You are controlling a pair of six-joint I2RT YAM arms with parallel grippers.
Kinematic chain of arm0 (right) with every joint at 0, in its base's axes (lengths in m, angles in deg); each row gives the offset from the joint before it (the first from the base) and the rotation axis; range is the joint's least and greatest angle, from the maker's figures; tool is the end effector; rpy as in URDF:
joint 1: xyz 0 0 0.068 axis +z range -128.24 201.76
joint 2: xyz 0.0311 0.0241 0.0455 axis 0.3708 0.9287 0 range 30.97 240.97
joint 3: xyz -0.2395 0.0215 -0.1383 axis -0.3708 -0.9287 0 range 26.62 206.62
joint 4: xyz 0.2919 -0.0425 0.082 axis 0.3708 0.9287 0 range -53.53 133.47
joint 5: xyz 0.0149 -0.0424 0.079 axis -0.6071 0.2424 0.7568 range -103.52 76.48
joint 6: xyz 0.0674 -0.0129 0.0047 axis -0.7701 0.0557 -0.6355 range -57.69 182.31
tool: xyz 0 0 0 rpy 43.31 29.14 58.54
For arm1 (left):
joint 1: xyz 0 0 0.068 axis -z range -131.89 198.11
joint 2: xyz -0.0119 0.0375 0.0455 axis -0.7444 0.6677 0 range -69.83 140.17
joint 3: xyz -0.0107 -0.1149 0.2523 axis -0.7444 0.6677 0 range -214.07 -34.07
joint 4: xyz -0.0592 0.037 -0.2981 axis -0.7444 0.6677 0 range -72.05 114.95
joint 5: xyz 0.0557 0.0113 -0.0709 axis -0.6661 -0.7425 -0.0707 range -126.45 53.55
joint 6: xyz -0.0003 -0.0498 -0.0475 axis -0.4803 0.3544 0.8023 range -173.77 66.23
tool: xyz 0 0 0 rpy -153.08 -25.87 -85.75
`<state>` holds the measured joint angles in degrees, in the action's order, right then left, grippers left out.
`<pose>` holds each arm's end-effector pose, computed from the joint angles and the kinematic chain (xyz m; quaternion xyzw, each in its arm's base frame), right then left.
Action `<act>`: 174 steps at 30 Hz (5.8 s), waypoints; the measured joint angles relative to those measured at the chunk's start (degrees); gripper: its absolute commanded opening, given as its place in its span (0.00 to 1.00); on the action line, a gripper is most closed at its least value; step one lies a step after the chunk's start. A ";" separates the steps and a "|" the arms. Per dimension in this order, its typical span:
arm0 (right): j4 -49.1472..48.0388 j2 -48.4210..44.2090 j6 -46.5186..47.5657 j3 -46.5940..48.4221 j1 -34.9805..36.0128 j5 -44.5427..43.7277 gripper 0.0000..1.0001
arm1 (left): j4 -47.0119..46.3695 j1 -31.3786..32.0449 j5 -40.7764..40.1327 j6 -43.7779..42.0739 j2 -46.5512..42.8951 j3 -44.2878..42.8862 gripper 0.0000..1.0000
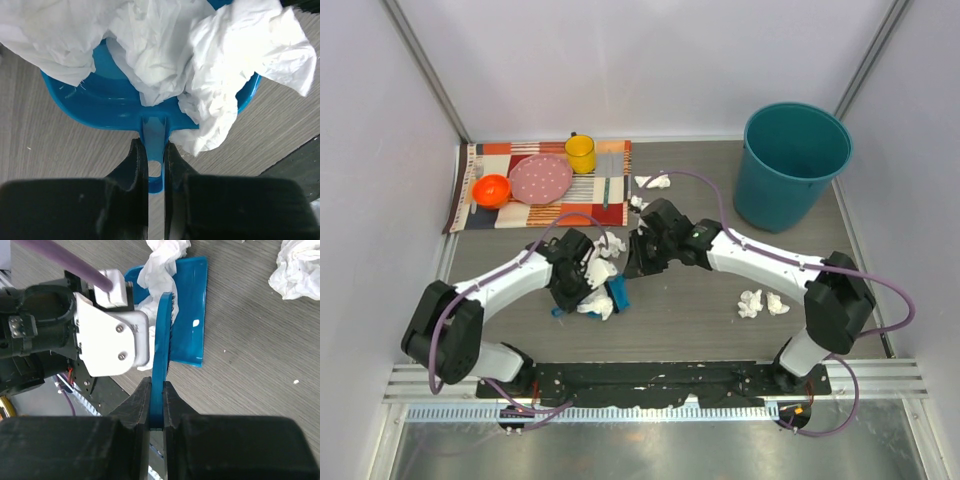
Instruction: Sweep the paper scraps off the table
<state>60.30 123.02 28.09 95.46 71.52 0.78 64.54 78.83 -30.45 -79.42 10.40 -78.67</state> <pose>0.2537 0.3210 0.2284 -0.1699 0.9087 0.3292 0.1926 0.2242 -0.1400 0.1288 0.4737 0.8765 -0.0552 0.0654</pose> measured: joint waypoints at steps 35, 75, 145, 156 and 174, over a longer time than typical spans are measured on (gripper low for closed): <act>22.47 -2.78 34.34 49.92 -31.45 -42.77 0.01 | -2.84 -2.36 8.55 -0.04 -9.99 0.50 0.00; 25.29 4.68 23.74 31.15 -45.29 4.98 0.01 | 3.32 -2.36 9.53 -0.02 -11.37 -10.21 0.00; 32.46 -18.21 28.13 40.46 -27.65 -39.04 0.01 | -10.14 24.52 -47.74 -30.93 38.34 -79.17 0.00; 32.37 -18.32 29.92 40.98 -27.65 -41.22 0.01 | -38.12 27.28 -56.43 -53.94 34.95 -66.79 0.00; 29.64 -18.64 29.16 45.57 -27.34 -21.38 0.01 | -6.51 7.45 -42.38 -22.21 17.59 -74.77 0.00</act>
<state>89.94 104.38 57.25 141.03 44.18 -20.59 58.03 86.28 -72.84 -101.62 27.99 -153.44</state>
